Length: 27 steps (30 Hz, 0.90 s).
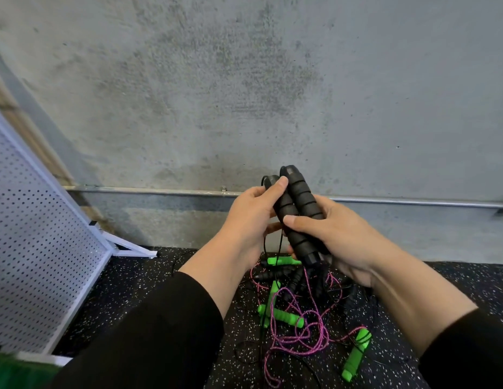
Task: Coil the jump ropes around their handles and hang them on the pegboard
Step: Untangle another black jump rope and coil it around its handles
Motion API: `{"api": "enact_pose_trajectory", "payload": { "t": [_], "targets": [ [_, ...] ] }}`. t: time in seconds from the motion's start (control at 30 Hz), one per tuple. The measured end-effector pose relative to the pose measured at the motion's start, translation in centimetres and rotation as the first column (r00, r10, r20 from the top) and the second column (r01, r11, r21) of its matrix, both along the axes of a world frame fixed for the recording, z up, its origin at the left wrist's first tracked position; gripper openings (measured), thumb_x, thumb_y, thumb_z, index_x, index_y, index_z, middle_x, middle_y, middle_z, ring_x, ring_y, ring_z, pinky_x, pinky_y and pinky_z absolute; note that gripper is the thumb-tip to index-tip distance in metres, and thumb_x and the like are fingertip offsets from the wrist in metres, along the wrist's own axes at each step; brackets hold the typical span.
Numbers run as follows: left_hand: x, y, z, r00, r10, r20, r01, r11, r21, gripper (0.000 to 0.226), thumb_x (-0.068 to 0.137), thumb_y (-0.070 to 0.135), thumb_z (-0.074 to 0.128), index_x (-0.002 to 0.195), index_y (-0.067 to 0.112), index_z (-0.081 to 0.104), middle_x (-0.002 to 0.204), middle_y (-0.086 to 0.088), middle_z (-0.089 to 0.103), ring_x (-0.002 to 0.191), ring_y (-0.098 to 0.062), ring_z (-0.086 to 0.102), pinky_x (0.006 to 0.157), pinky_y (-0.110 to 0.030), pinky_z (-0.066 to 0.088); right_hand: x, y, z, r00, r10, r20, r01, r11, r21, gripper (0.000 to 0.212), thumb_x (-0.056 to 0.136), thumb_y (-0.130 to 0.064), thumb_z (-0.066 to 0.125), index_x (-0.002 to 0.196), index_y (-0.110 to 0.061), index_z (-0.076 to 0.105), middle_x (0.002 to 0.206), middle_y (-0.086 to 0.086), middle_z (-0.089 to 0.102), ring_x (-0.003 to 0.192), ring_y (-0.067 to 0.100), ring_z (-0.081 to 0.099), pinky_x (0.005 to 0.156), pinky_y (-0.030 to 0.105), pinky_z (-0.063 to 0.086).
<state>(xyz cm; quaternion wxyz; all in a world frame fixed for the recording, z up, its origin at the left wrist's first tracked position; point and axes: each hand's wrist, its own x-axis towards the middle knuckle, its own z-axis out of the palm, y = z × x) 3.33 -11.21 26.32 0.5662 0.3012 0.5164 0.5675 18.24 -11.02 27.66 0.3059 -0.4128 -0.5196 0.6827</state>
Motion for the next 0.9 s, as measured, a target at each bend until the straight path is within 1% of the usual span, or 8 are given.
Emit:
{"api": "enact_pose_trajectory", "payload": {
  "t": [0.1, 0.17, 0.23, 0.33, 0.43, 0.57, 0.83, 0.9],
  "targets": [
    [-0.2, -0.4, 0.5, 0.99, -0.022, 0.138, 0.022, 1.0, 0.002, 0.035, 0.085, 0.038, 0.081, 0.104, 0.011, 0.069, 0.102, -0.013, 0.072, 0.104, -0.03, 0.069, 0.095, -0.045, 0.058, 0.1, -0.9, 0.6, 0.994, 0.108, 0.021, -0.108, 0.994, -0.006, 0.027, 0.091, -0.008, 0.07, 0.117, -0.012, 0.063, 0.081, 0.011, 0.065, 0.068, 0.029, 0.066, 0.059, 0.035, 0.058],
    [-0.3, -0.7, 0.8, 0.984, -0.026, 0.175, 0.025, 1.0, 0.012, 0.049, 0.084, 0.035, 0.082, 0.118, 0.003, 0.066, 0.116, -0.019, 0.072, 0.115, -0.035, 0.068, 0.104, -0.051, 0.052, 0.1, -1.6, 0.7, 0.992, 0.123, 0.025, -0.122, 0.992, -0.014, 0.026, 0.092, -0.008, 0.07, 0.116, -0.01, 0.063, 0.079, 0.01, 0.064, 0.068, 0.028, 0.065, 0.058, 0.035, 0.059],
    [-0.2, -1.1, 1.2, 0.982, -0.022, 0.187, 0.018, 1.0, 0.022, 0.059, 0.089, 0.031, 0.076, 0.132, -0.006, 0.057, 0.115, -0.019, 0.074, 0.105, -0.031, 0.072, 0.097, -0.047, 0.057, 0.0, -2.0, 0.9, 0.992, 0.124, 0.004, -0.124, 0.992, -0.019, 0.025, 0.093, -0.012, 0.069, 0.117, -0.007, 0.062, 0.083, 0.013, 0.065, 0.069, 0.027, 0.064, 0.058, 0.035, 0.058],
    [-0.1, -1.6, 1.7, 0.991, -0.044, 0.127, 0.038, 0.998, 0.042, 0.06, 0.093, 0.037, 0.069, 0.135, -0.004, 0.056, 0.104, -0.006, 0.077, 0.077, -0.019, 0.071, 0.064, -0.032, 0.052, 0.1, -2.3, 1.4, 0.985, 0.139, -0.102, -0.149, 0.983, -0.108, 0.043, 0.097, -0.039, 0.056, 0.122, -0.005, 0.062, 0.107, 0.023, 0.072, 0.081, 0.032, 0.068, 0.066, 0.04, 0.062],
    [-0.3, -2.0, 2.2, 0.995, -0.03, 0.091, 0.026, 0.999, 0.045, 0.058, 0.093, 0.044, 0.067, 0.133, 0.001, 0.06, 0.102, 0.0, 0.077, 0.078, -0.016, 0.068, 0.066, -0.029, 0.047, 0.2, -2.5, 1.6, 0.958, 0.098, -0.268, -0.163, 0.958, -0.234, 0.058, 0.096, -0.051, 0.046, 0.129, -0.006, 0.063, 0.12, 0.032, 0.067, 0.089, 0.04, 0.068, 0.078, 0.047, 0.061],
    [-0.4, -2.8, 2.5, 0.993, -0.048, 0.105, 0.045, 0.998, 0.031, 0.049, 0.094, 0.043, 0.065, 0.123, 0.004, 0.067, 0.101, -0.002, 0.074, 0.052, -0.009, 0.061, 0.039, -0.017, 0.038, -0.1, -3.2, 1.5, 0.936, 0.13, -0.326, -0.225, 0.935, -0.273, 0.058, 0.098, -0.052, 0.043, 0.126, -0.007, 0.068, 0.12, 0.036, 0.064, 0.074, 0.035, 0.067, 0.064, 0.039, 0.06],
    [-0.7, -3.3, 2.8, 0.996, -0.06, 0.066, 0.056, 0.997, 0.056, 0.058, 0.093, 0.058, 0.059, 0.123, 0.009, 0.071, 0.117, -0.016, 0.073, 0.063, -0.015, 0.06, 0.037, -0.014, 0.032, 0.0, -3.7, 1.7, 0.917, 0.16, -0.365, -0.262, 0.932, -0.249, 0.053, 0.101, -0.043, 0.04, 0.115, -0.003, 0.073, 0.117, 0.033, 0.067, 0.084, 0.038, 0.069, 0.075, 0.047, 0.061],
    [-0.8, -3.2, 2.8, 0.996, -0.068, 0.058, 0.065, 0.996, 0.056, 0.06, 0.093, 0.059, 0.058, 0.122, 0.008, 0.072, 0.11, -0.016, 0.072, 0.059, -0.013, 0.059, 0.038, -0.013, 0.031, 0.2, -3.6, 1.7, 0.916, 0.17, -0.364, -0.272, 0.929, -0.25, 0.054, 0.101, -0.042, 0.039, 0.116, -0.002, 0.072, 0.12, 0.033, 0.066, 0.089, 0.04, 0.07, 0.079, 0.05, 0.06]
  ]
}}
